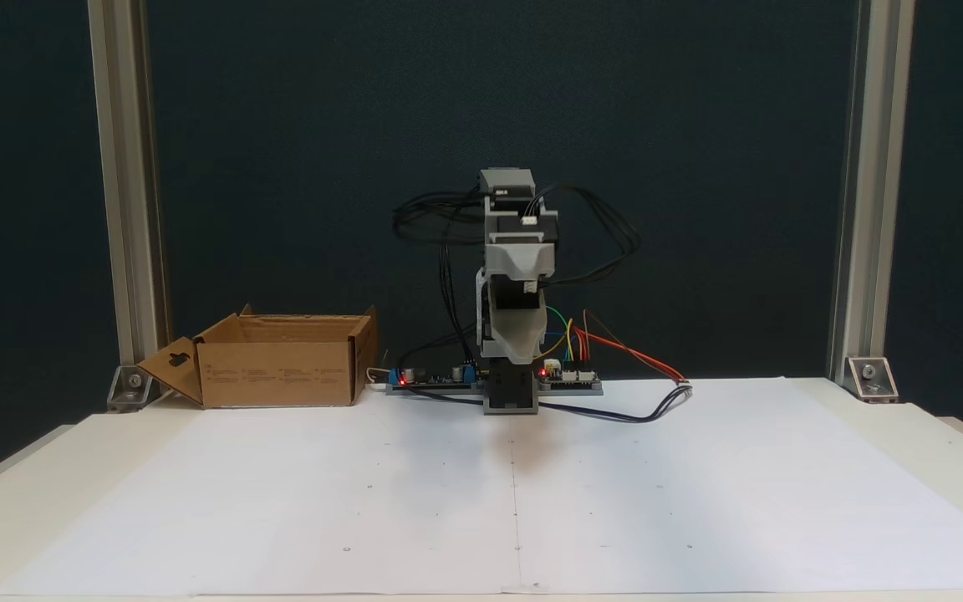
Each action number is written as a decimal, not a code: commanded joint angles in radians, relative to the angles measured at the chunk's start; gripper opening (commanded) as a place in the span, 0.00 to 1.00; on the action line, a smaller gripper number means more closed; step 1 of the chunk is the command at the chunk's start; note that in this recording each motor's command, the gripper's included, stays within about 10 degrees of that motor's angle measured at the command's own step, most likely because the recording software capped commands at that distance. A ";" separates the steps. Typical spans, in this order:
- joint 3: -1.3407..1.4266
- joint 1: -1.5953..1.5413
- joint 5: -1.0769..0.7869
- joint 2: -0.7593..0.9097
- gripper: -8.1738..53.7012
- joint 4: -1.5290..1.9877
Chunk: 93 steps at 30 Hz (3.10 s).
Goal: Grasp a green dice and put it in the bin.
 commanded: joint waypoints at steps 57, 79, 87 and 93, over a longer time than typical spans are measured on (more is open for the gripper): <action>0.561 0.074 0.034 0.112 0.84 -1.292; 0.643 0.066 0.037 0.110 0.84 -1.308; 0.644 0.032 0.038 0.110 0.84 -1.327; 0.658 0.012 0.038 0.110 0.84 -1.331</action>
